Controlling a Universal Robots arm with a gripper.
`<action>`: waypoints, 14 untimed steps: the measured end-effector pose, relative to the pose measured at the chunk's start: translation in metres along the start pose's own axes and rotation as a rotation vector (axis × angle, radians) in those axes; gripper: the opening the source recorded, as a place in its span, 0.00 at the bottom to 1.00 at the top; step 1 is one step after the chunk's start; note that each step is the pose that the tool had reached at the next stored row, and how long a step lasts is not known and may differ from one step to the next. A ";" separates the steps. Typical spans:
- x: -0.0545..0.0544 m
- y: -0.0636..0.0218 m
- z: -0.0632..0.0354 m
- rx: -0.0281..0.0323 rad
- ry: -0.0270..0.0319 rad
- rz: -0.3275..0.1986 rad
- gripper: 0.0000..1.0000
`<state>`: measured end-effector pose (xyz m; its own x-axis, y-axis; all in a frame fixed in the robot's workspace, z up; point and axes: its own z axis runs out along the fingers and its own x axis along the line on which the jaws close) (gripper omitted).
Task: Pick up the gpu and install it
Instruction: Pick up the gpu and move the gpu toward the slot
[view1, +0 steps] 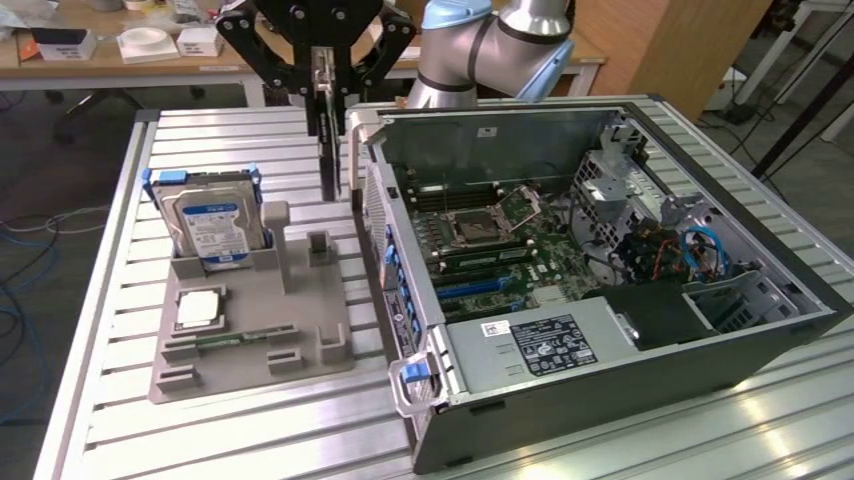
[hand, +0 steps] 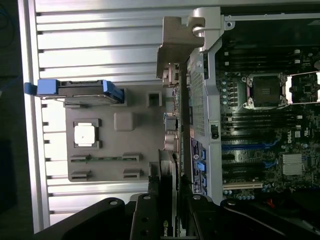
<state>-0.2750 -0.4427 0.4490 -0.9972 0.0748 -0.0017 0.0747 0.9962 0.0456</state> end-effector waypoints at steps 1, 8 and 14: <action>-0.001 0.0001 0.0000 0.0000 0.0000 0.000 0.26; -0.007 0.0006 0.0000 0.0001 0.0002 -0.001 0.26; -0.012 0.0010 0.0001 0.0000 0.0001 -0.002 0.26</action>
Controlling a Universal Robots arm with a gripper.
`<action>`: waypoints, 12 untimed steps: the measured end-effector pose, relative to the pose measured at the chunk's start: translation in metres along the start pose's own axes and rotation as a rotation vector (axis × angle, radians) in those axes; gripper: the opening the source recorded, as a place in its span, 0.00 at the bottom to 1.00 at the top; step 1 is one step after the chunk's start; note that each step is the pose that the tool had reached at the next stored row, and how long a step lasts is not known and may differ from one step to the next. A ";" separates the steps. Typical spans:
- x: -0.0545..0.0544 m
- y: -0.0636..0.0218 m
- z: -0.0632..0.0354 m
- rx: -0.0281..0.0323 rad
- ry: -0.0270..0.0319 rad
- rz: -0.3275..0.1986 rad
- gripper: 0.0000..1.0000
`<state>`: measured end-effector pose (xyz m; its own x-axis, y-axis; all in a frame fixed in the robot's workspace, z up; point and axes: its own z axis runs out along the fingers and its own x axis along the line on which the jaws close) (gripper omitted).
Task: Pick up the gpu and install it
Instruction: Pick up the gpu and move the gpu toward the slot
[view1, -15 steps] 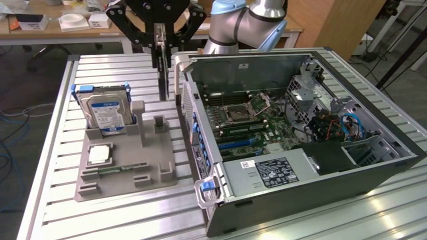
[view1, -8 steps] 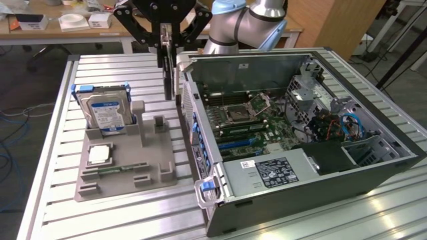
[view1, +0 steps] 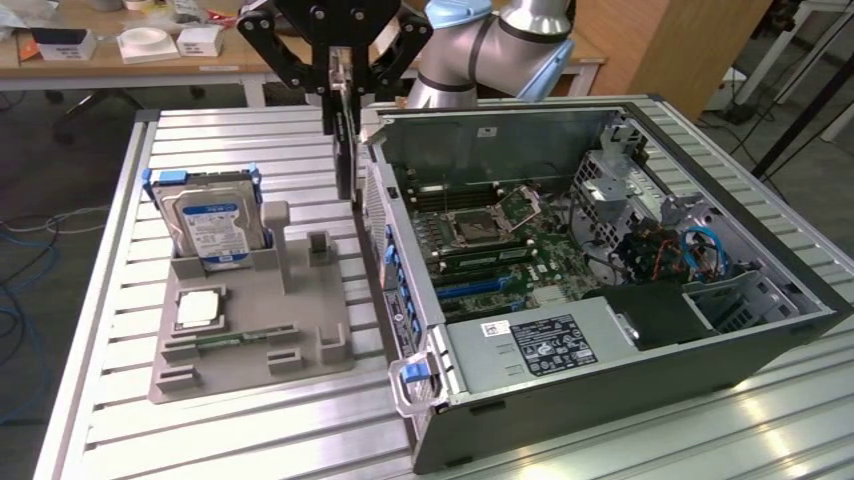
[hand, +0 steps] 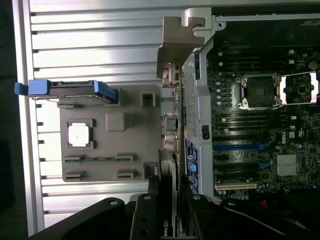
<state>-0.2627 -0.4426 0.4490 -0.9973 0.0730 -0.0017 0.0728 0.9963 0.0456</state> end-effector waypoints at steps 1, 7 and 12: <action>-0.001 0.0001 0.0000 0.0000 0.0000 0.000 0.26; -0.011 0.0008 0.0000 0.0000 0.0001 -0.002 0.26; -0.020 0.0016 0.0001 -0.0001 0.0003 -0.004 0.26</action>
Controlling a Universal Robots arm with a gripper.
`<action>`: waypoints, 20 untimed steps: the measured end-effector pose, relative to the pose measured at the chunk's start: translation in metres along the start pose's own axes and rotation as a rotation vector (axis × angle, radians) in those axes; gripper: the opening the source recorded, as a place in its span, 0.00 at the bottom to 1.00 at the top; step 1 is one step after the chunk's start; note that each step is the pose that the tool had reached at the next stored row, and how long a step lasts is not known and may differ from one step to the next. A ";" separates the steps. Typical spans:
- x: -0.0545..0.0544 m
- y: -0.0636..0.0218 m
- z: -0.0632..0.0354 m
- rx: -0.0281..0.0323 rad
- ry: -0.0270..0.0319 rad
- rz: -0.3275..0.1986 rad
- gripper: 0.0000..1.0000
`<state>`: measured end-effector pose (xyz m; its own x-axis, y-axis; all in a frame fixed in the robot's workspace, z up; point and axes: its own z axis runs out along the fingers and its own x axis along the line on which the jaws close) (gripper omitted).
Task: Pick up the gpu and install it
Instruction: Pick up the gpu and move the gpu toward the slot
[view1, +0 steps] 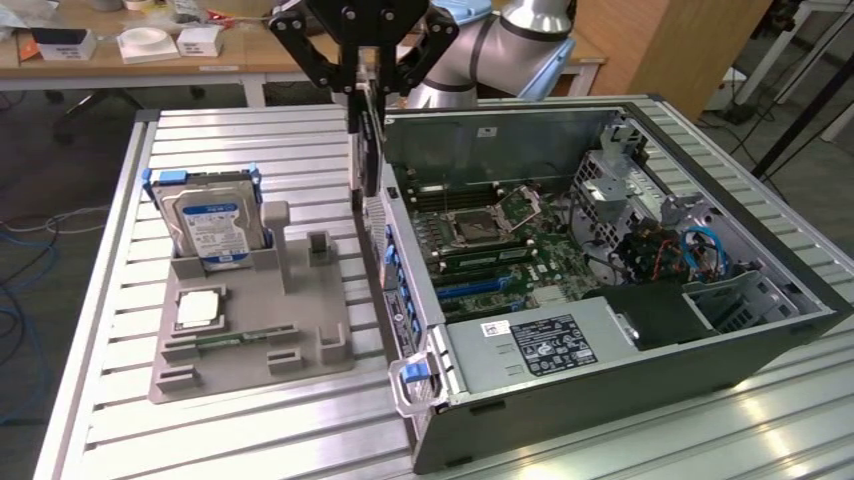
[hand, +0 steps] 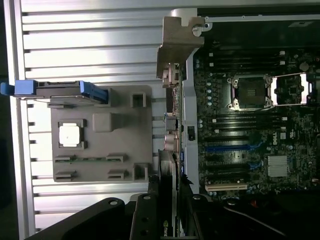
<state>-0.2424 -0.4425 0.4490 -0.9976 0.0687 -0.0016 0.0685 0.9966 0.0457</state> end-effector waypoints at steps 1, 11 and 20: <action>-0.002 0.0001 0.0000 0.0000 0.0000 0.000 0.26; -0.017 0.0013 0.0001 -0.0002 0.0001 -0.004 0.26; -0.032 0.0025 0.0002 -0.0002 0.0003 -0.006 0.26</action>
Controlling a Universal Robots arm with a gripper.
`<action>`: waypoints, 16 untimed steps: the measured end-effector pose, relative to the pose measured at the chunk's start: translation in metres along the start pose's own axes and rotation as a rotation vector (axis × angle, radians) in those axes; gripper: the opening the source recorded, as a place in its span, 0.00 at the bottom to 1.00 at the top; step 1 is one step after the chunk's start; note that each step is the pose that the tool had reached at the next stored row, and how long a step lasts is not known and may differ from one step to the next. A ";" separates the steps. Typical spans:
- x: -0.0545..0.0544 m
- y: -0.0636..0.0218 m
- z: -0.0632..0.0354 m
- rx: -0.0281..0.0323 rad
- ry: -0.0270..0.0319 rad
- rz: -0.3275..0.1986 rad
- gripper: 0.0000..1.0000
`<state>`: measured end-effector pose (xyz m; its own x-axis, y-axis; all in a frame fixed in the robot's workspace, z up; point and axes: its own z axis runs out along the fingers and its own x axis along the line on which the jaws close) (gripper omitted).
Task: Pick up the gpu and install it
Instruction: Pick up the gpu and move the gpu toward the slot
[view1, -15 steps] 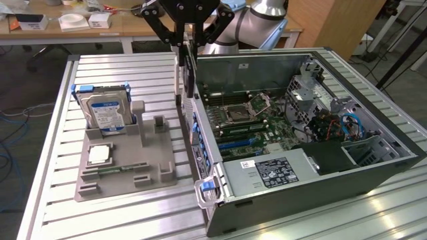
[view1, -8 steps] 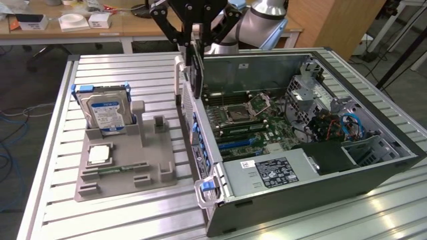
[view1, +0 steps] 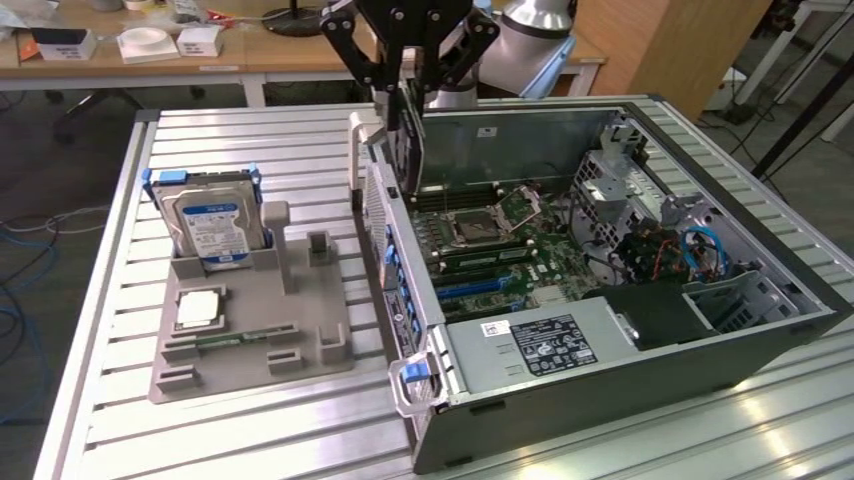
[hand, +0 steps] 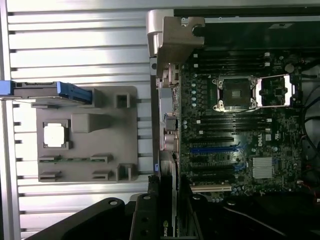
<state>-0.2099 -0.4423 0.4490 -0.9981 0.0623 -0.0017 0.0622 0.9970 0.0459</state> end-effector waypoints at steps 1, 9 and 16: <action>-0.001 0.0001 0.0000 -0.0001 0.0000 0.000 0.26; -0.015 0.0012 0.0001 -0.0001 0.0002 -0.005 0.26; -0.027 0.0023 0.0002 -0.0001 0.0004 -0.008 0.26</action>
<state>-0.1830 -0.4416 0.4490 -0.9985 0.0540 -0.0017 0.0538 0.9975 0.0460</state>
